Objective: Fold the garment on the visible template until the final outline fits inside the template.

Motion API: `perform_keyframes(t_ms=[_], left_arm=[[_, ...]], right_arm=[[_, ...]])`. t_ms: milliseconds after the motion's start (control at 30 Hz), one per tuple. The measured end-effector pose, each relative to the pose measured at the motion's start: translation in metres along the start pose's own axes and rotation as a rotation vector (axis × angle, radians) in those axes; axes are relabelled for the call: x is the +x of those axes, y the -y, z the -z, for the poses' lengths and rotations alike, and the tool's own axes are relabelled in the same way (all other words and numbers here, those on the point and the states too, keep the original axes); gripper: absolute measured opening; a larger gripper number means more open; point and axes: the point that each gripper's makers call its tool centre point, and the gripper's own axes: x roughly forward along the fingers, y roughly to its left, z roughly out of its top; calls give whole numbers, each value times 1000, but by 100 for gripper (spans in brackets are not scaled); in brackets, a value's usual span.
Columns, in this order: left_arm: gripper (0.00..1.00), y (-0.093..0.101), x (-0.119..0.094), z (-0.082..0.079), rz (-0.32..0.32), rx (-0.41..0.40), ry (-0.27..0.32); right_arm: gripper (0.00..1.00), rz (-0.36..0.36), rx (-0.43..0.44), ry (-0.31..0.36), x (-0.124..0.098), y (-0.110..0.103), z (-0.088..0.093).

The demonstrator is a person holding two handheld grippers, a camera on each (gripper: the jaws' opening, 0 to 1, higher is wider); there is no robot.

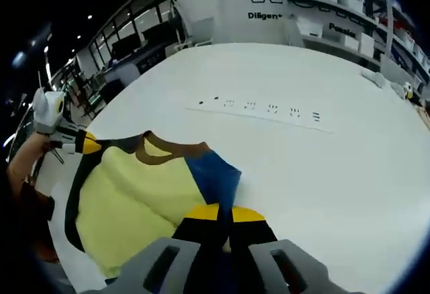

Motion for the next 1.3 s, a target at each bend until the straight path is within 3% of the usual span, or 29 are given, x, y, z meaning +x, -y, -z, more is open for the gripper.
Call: perform_keyframes(t_ms=[200, 567, 700, 767, 867, 967, 1167, 1300], left_arm=[[0, -4, 10, -1, -30, 1, -4], [5, -15, 20, -5, -85, -26, 16], [19, -20, 14, -8, -131, 18, 29], [28, -18, 10, -12, -120, 40, 39], [32, -17, 0, -19, -130, 49, 64], [42, -15, -7, -28, -111, -2, 109], [60, 9, -24, -33, -27, -41, 141], [67, 22, -33, -36, -7, -43, 155]], right_arm=[[0, 37, -6, 26, 10, 8, -9], [0, 117, -53, -23, 23, 19, 0], [0, 122, -10, 1, 20, 21, -1], [3, 135, -28, 23, 17, 24, -5], [8, 155, -27, 40, 9, 26, -10], [16, 140, -6, 80, 2, 21, -19], [45, 21, 2, 222, -18, -8, -47], [70, -12, -24, 209, -29, -21, -46]])
